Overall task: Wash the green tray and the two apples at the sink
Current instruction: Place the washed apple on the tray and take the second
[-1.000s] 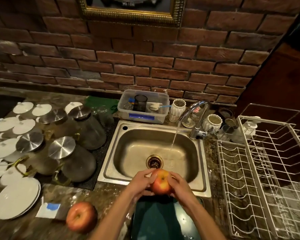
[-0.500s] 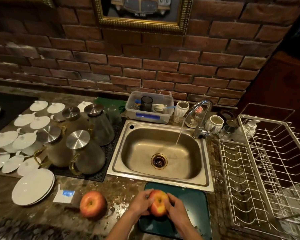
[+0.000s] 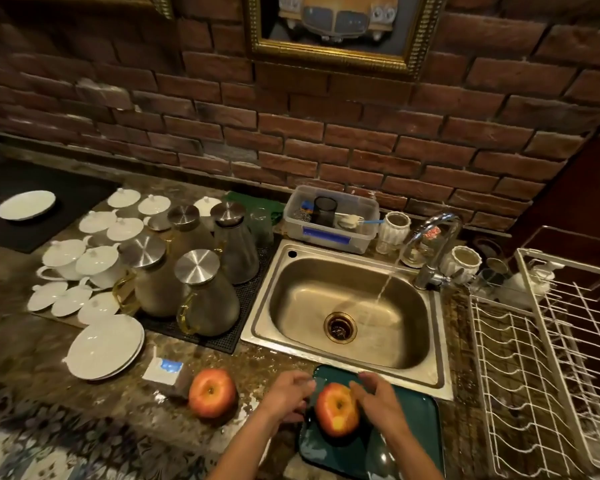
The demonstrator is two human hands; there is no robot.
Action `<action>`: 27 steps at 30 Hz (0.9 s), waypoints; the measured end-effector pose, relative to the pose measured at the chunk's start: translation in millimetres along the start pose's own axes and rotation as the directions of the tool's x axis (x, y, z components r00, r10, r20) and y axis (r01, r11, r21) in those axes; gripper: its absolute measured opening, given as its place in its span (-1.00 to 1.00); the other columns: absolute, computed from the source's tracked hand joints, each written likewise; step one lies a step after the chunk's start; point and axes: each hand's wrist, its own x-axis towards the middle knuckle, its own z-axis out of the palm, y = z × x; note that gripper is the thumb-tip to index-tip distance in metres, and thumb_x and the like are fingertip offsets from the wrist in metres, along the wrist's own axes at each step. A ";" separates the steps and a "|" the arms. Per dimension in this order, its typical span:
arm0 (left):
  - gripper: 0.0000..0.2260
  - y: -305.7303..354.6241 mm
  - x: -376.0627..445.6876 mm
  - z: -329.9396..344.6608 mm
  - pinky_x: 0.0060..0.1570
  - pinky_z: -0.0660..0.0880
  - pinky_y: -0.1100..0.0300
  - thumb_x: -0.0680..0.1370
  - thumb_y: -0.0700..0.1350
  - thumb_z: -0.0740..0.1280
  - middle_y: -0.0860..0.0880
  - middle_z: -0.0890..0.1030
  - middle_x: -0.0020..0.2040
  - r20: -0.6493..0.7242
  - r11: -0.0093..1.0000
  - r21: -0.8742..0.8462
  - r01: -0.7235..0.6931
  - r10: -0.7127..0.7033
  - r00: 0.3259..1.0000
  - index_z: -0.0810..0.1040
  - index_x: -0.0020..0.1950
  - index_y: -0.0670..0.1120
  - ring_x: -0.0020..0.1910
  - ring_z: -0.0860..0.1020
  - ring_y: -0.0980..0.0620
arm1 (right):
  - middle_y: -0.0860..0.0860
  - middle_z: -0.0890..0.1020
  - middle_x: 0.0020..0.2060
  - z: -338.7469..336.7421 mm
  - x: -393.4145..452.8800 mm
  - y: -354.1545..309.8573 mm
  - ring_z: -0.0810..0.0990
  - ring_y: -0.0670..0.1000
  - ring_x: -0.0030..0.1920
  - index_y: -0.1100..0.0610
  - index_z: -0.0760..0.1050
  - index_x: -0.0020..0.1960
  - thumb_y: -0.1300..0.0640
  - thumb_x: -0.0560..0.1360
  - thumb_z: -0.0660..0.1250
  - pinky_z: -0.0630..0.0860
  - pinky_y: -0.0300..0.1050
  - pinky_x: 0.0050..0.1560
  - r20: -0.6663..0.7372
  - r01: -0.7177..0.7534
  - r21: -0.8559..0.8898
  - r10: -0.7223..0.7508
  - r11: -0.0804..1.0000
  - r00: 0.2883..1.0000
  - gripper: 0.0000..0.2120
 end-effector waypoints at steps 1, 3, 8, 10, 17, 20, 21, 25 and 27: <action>-0.80 0.3 -6.0 -13.2 0.02 0.63 0.05 0.63 -0.07 0.32 -0.11 0.63 0.14 -0.021 0.999 -0.049 -0.009 0.008 1.000 0.57 0.23 -0.04 -0.05 0.58 0.02 | 0.07 0.58 0.28 0.1 0.3 -10.9 0.52 0.06 0.29 0.10 0.53 0.29 0.09 0.54 0.41 0.45 -0.05 0.30 -0.045 0.049 -0.049 -0.051 0.998 0.998 -0.66; -0.86 -5.8 -18.5 -43.4 0.01 0.65 0.05 0.62 -0.07 0.33 -0.10 0.65 0.12 -0.094 0.990 -0.136 -0.032 0.019 0.995 0.60 0.15 -0.05 0.03 0.63 0.00 | 0.04 0.59 0.24 7.6 -1.6 -36.0 0.53 0.03 0.25 0.09 0.55 0.25 0.06 0.55 0.40 0.44 -0.08 0.24 -0.068 0.159 -0.141 -0.170 0.977 0.983 -0.70; -0.91 -60.2 -35.1 -106.3 -0.22 0.57 0.12 0.61 -0.13 0.35 -0.14 0.62 -0.13 -0.330 0.948 -0.320 -0.003 -0.109 0.938 0.53 -0.01 -0.15 -0.15 0.61 -0.07 | -0.10 0.56 0.14 60.1 -11.4 -92.1 0.52 -0.15 0.06 0.02 0.51 0.26 -0.01 0.55 0.37 0.47 -0.28 -0.02 0.242 0.259 -0.075 -0.234 0.963 0.942 -0.69; -0.79 -86.6 -41.8 -121.2 -0.39 0.43 0.21 0.61 -0.14 0.35 -0.10 0.52 -0.39 -0.378 0.929 -0.370 -0.006 -0.145 0.915 0.49 -0.20 -0.14 -0.40 0.51 -0.03 | -0.07 0.58 0.13 90.3 -11.6 -105.3 0.54 -0.12 0.05 0.05 0.53 0.25 0.00 0.53 0.42 0.51 -0.26 0.02 0.349 0.247 -0.046 -0.216 0.968 0.912 -0.67; -0.80 -112.6 -29.0 -141.3 -0.28 0.55 0.19 0.60 -0.01 0.36 -0.08 0.66 -0.06 -0.387 0.857 -0.513 -0.055 -0.173 0.906 0.54 0.10 -0.12 -0.17 0.62 0.02 | -0.04 0.49 0.28 187.9 -7.3 -108.3 0.51 -0.04 0.22 -0.01 0.39 0.45 -0.01 0.50 0.45 0.51 -0.35 -0.04 0.588 0.211 -0.049 -0.143 0.976 0.796 -0.44; -0.67 -103.8 -17.1 -139.1 -0.04 0.61 0.11 0.61 -0.15 0.34 -0.21 0.59 0.23 -0.366 0.819 -0.564 -0.106 -0.133 0.921 0.44 0.37 -0.14 0.13 0.62 -0.14 | 0.01 0.49 0.31 206.3 -4.5 -96.1 0.49 0.00 0.21 -0.04 0.41 0.41 -0.01 0.52 0.42 0.56 -0.21 0.04 0.586 0.179 -0.055 -0.113 0.982 0.802 -0.51; -0.62 -102.8 -13.4 -139.5 0.07 0.59 0.03 0.61 -0.21 0.34 -0.28 0.56 0.28 -0.371 0.810 -0.573 -0.121 -0.125 0.920 0.41 0.42 -0.20 0.19 0.59 -0.22 | 0.03 0.50 0.29 209.9 -3.3 -92.3 0.50 0.01 0.21 -0.03 0.43 0.39 0.01 0.53 0.41 0.58 -0.14 0.11 0.578 0.182 -0.041 -0.126 0.982 0.807 -0.55; -0.56 -104.0 -10.1 -142.3 0.18 0.55 -0.06 0.58 -0.29 0.36 -0.34 0.56 0.27 -0.365 0.814 -0.565 -0.130 -0.106 0.925 0.39 0.45 -0.28 0.19 0.59 -0.28 | 0.08 0.52 0.27 214.1 -1.8 -86.7 0.53 0.11 0.26 0.02 0.47 0.34 0.08 0.54 0.41 0.58 0.12 0.24 0.542 0.146 0.037 -0.142 0.989 0.828 -0.62; -0.56 -104.0 -10.5 -140.5 0.17 0.57 -0.05 0.56 -0.28 0.38 -0.32 0.57 0.25 -0.367 0.818 -0.561 -0.129 -0.105 0.924 0.42 0.43 -0.28 0.18 0.61 -0.27 | 0.08 0.52 0.27 211.7 -2.3 -85.1 0.53 0.10 0.26 0.01 0.47 0.34 0.08 0.54 0.41 0.61 0.11 0.19 0.532 0.138 0.041 -0.138 0.990 0.835 -0.62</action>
